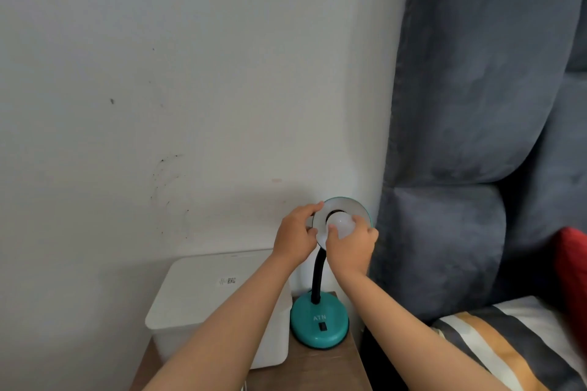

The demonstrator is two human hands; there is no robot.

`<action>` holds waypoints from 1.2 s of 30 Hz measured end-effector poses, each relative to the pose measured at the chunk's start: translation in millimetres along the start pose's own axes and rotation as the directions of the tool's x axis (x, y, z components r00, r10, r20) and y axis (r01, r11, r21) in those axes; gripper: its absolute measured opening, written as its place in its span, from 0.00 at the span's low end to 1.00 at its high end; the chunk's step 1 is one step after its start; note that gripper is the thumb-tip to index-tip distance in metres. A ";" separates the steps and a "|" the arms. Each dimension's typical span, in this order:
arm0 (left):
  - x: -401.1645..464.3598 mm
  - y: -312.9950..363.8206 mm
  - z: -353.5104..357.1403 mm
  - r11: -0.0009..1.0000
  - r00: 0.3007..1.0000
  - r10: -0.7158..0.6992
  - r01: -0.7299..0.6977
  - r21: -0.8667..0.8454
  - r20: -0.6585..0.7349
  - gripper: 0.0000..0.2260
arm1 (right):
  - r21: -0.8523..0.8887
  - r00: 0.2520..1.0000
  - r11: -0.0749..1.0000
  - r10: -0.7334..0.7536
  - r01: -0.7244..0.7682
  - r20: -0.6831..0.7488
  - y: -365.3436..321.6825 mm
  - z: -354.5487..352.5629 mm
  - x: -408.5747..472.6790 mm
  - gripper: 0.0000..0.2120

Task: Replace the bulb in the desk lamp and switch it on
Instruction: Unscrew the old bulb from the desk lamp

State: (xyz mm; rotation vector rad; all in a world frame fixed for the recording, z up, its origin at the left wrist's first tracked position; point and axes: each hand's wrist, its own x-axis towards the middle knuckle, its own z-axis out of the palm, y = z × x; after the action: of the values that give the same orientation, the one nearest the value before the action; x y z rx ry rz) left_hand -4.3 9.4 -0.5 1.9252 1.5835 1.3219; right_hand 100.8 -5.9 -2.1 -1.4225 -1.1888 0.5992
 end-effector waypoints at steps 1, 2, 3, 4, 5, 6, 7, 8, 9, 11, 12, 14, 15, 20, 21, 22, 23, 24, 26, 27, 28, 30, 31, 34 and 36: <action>0.4 -0.3 -0.3 1.000 1.000 0.000 0.000 0.000 0.001 0.24 | -0.028 0.999 0.999 -0.039 0.039 0.011 1.7 0.4 -0.3 0.22; 0.4 -0.5 -0.3 1.000 1.000 0.001 -0.001 -0.002 0.003 0.25 | -0.064 0.996 0.994 -0.082 0.083 0.024 4.1 0.7 -1.5 0.22; 0.3 -0.6 0.0 1.000 1.000 0.005 -0.005 -0.005 0.005 0.25 | -0.097 0.991 0.987 -0.127 0.130 0.037 6.8 1.0 -3.1 0.24; 0.0 -0.9 0.6 1.000 1.000 0.007 -0.007 -0.008 0.006 0.25 | -0.111 0.985 0.979 -0.168 0.172 0.038 9.9 1.2 -4.4 0.26; -0.5 -0.9 0.9 1.000 1.000 0.007 -0.007 -0.011 0.006 0.25 | -0.101 0.982 0.976 -0.190 0.191 0.022 12.1 1.2 -5.3 0.27; -0.7 -1.1 1.0 1.000 1.000 0.008 -0.008 -0.012 0.003 0.25 | -0.063 0.985 0.983 -0.175 0.174 -0.008 12.7 0.9 -6.2 0.29; -0.9 -1.5 1.1 1.000 1.000 0.009 -0.009 -0.012 0.001 0.25 | -0.003 0.991 0.992 -0.126 0.126 -0.041 11.6 0.3 -7.8 0.31; -1.0 -1.9 0.9 1.000 1.000 0.010 -0.010 -0.011 0.000 0.25 | 0.059 0.996 0.996 -0.064 0.067 -0.062 10.4 0.0 -9.6 0.33; -1.0 -2.1 0.8 1.000 1.000 0.010 -0.010 -0.009 -0.001 0.25 | 0.109 0.997 0.994 -0.005 0.013 -0.072 8.7 0.1 -11.4 0.34; -0.9 -1.7 0.5 1.000 1.000 0.006 -0.006 -0.007 -0.007 0.25 | 0.129 0.994 0.989 0.081 -0.071 -0.078 5.0 1.1 -14.0 0.36; -1.1 -1.3 0.4 1.000 1.000 0.005 -0.005 -0.007 -0.008 0.24 | 0.104 0.992 0.990 0.103 -0.095 -0.078 3.5 1.5 -13.7 0.36; -2.0 -0.3 0.6 1.000 1.000 0.009 -0.009 -0.011 -0.005 0.24 | 0.025 0.991 0.993 0.119 -0.118 -0.058 0.9 0.5 -10.2 0.33; -2.6 0.0 0.8 1.000 1.000 0.010 -0.010 -0.014 -0.004 0.24 | -0.013 0.992 0.993 0.119 -0.119 -0.037 -0.3 0.0 -8.2 0.31; -3.5 0.1 1.0 1.000 1.000 0.000 0.000 -0.015 -0.011 0.25 | -0.037 0.999 0.999 0.030 -0.029 0.030 2.5 -3.8 -3.3 0.23; -3.2 -0.1 0.8 1.000 1.000 0.000 0.000 -0.010 -0.009 0.25 | -0.033 0.999 0.999 0.015 -0.014 0.033 4.6 -4.0 -3.8 0.23; -3.0 -0.2 0.6 1.000 1.000 0.000 0.000 -0.006 -0.008 0.25 | -0.030 1.000 1.000 0.004 -0.003 0.029 6.8 -3.8 -4.7 0.23; -2.8 -0.2 0.6 1.000 1.000 0.000 0.000 -0.005 -0.008 0.25 | -0.026 1.000 1.000 -0.007 0.008 0.018 8.7 -3.4 -5.7 0.24; -2.9 -0.2 0.8 1.000 1.000 0.001 -0.001 -0.003 -0.009 0.25 | -0.015 1.000 1.000 -0.015 0.015 0.006 9.9 -3.4 -7.4 0.24; -3.4 -0.3 1.7 1.000 1.000 0.005 -0.005 0.000 -0.012 0.25 | 0.044 0.999 0.999 -0.008 0.009 -0.032 8.6 -3.9 -11.4 0.25; -3.5 -0.5 2.0 1.000 1.000 0.007 -0.007 0.001 -0.013 0.24 | 0.087 0.998 0.996 0.024 -0.019 -0.056 6.5 -4.1 -12.9 0.27; -3.4 -0.6 2.3 1.000 1.000 0.009 -0.009 0.002 -0.015 0.24 | 0.128 0.994 0.990 0.073 -0.063 -0.076 4.1 -4.3 -13.9 0.29; -3.6 -0.6 2.5 1.000 1.000 0.007 -0.007 0.000 -0.015 0.25 | 0.178 0.979 0.971 0.180 -0.161 -0.094 -0.7 -3.2 -14.6 0.32; -3.8 -0.6 2.6 1.000 1.000 0.004 -0.004 -0.002 -0.016 0.25 | 0.179 0.973 0.964 0.214 -0.196 -0.088 -2.5 -2.3 -14.6 0.33; -4.7 -0.8 2.6 1.000 1.000 0.000 0.000 -0.005 -0.017 0.25 | 0.129 0.968 0.963 0.246 -0.238 -0.056 -5.8 -1.3 -12.7 0.33; -4.2 -0.7 2.5 1.000 1.000 0.005 -0.005 -0.003 -0.018 0.24 | 0.107 0.969 0.966 0.241 -0.235 -0.046 -7.9 -2.4 -10.6 0.31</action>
State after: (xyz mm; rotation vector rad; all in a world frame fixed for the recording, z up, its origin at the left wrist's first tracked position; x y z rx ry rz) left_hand -2.6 6.6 -4.2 1.9221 1.5852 1.3460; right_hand 96.5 -17.5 3.1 -1.4977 -0.9346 0.7681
